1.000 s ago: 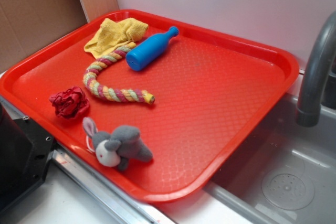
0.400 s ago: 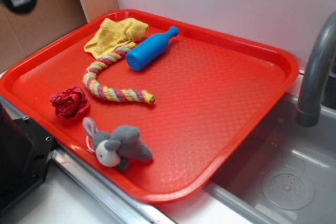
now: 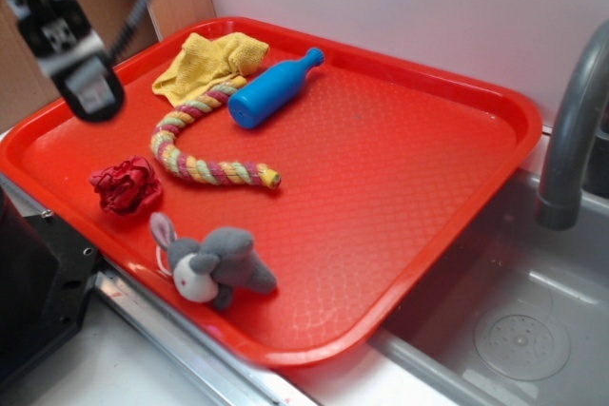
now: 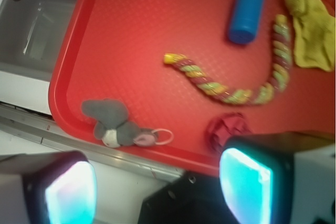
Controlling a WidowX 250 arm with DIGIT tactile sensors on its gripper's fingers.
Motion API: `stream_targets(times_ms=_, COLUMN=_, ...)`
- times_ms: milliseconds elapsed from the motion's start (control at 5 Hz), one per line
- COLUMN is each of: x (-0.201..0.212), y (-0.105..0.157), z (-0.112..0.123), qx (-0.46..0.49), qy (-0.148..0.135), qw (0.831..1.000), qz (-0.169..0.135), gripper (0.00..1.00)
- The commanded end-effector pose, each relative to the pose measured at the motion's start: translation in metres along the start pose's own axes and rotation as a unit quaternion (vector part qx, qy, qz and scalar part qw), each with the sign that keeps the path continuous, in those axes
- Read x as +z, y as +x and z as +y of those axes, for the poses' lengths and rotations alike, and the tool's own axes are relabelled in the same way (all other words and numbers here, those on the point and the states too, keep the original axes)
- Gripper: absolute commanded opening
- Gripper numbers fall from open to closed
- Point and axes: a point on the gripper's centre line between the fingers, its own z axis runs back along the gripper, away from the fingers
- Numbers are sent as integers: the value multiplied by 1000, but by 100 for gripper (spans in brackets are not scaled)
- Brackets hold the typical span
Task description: Grab the gray animal.
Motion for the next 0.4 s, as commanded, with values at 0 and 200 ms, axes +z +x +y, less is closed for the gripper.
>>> stream_targets(times_ms=0, x=-68, y=13, z=-26, qx=-72, qy=-10, qw=996, qz=43, gripper=100)
stream_targets(times_ms=200, x=-100, y=14, z=-34, qx=-99, qy=-1, qw=993, qz=66, gripper=100)
